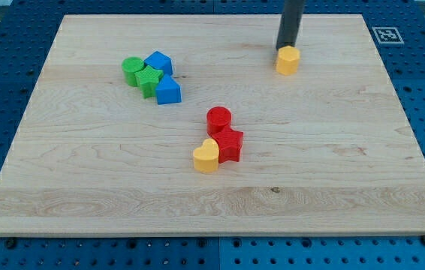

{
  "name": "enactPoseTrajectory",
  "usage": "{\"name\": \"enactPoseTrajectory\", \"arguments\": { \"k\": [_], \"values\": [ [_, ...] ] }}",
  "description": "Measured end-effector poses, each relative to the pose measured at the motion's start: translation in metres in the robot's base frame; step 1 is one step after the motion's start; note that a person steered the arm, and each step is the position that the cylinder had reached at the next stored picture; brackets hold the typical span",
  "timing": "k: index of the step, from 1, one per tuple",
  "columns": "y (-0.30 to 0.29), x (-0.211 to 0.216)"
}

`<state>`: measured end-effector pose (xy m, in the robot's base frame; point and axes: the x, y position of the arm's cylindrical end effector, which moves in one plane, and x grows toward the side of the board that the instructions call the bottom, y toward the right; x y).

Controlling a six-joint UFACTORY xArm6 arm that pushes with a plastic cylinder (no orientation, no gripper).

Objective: Move the yellow hexagon closer to red circle

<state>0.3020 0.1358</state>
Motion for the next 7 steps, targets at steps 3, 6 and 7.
{"name": "enactPoseTrajectory", "arguments": {
  "k": [3,6,7],
  "values": [
    [0.029,0.088],
    [0.029,0.058],
    [0.025,0.077]
  ]
}}
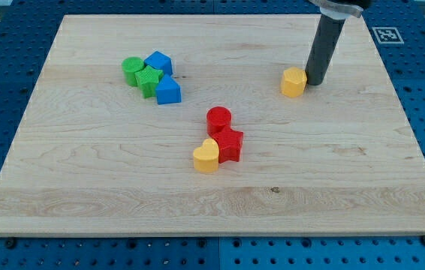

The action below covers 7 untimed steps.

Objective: Move the yellow hexagon closer to red circle

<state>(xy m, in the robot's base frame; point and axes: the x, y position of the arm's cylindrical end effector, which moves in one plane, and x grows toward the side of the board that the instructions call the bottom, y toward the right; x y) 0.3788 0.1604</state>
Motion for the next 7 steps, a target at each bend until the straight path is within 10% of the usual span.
{"name": "enactPoseTrajectory", "arguments": {
  "k": [7],
  "values": [
    [-0.121,0.039]
  ]
}}
